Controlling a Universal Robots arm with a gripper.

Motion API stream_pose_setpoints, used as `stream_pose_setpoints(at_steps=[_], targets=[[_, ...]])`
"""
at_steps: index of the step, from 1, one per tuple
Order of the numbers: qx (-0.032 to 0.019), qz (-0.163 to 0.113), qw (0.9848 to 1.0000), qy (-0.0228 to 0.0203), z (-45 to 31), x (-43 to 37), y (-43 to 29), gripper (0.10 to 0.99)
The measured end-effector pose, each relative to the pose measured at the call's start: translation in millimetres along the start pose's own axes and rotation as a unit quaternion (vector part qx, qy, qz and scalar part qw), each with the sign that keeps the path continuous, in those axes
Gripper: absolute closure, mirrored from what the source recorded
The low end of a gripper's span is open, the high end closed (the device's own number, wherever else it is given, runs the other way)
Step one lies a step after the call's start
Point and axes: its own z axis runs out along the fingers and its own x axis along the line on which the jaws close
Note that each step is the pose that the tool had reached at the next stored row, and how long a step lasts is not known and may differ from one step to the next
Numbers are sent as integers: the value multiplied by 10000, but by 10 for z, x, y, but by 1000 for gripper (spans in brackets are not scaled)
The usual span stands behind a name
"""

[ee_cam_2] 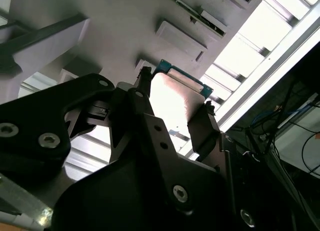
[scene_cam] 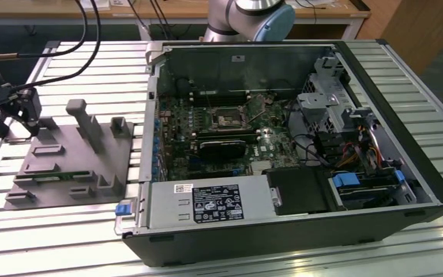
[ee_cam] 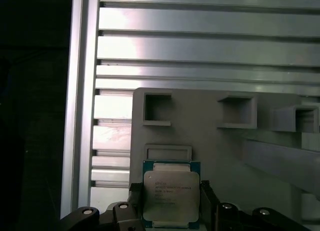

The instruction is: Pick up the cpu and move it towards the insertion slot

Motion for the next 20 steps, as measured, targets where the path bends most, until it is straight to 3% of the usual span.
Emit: stream_pose_setpoints(at_steps=[20], targets=[[0, 0, 10000, 0, -204, 0, 16, 541]])
